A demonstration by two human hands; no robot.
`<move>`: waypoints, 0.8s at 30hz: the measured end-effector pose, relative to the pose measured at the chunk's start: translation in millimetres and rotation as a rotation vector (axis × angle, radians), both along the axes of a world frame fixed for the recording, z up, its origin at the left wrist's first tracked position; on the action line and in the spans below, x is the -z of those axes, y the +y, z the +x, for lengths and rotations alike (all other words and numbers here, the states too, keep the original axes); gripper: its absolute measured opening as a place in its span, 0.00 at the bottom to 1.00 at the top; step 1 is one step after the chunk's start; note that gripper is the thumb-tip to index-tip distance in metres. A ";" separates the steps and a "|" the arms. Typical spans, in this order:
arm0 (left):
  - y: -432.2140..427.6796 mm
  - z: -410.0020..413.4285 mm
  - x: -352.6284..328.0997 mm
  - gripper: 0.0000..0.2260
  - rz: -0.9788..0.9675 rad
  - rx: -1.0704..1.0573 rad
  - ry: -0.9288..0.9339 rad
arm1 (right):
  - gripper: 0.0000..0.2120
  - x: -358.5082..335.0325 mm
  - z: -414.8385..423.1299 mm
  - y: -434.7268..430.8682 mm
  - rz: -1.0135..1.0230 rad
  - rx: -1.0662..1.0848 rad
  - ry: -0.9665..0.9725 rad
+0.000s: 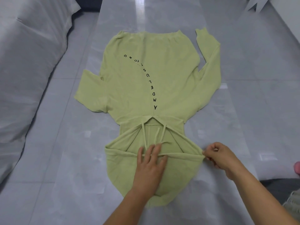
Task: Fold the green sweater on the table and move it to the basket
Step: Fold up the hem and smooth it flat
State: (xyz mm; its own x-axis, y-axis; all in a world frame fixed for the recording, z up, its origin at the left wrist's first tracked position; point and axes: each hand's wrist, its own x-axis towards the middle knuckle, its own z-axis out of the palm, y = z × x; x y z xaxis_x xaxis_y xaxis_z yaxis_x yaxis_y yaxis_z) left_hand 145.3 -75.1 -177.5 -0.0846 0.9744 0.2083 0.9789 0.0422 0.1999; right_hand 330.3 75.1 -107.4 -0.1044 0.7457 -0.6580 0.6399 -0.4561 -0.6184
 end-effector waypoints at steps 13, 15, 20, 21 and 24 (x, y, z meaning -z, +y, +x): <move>-22.9 -18.9 8.8 0.23 -0.141 0.063 0.072 | 0.08 41.8 -10.5 3.9 0.851 -1.013 -0.303; -24.0 -23.2 10.3 0.22 -0.126 -0.010 0.066 | 0.06 37.2 -13.1 8.4 0.835 -0.947 -0.417; -24.4 -22.1 12.4 0.24 -0.202 -0.010 0.043 | 0.16 50.7 -46.4 -52.2 1.141 -0.873 -0.267; -26.3 -19.4 14.1 0.23 -0.193 0.003 0.026 | 0.18 58.3 -53.2 -71.4 1.143 -0.923 -0.194; -41.8 -17.6 20.9 0.27 -0.235 -0.046 -0.021 | 0.23 81.6 -54.2 -98.1 1.033 -0.985 -0.209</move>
State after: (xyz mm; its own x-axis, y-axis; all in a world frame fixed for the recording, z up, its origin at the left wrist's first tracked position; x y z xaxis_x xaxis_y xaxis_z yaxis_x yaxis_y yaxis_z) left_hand 127.7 -116.9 -198.5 -0.1322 0.9909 -0.0256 0.9705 0.1346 0.1998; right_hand 276.1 -23.0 -189.0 -0.8184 0.5722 0.0537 0.5436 0.8011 -0.2505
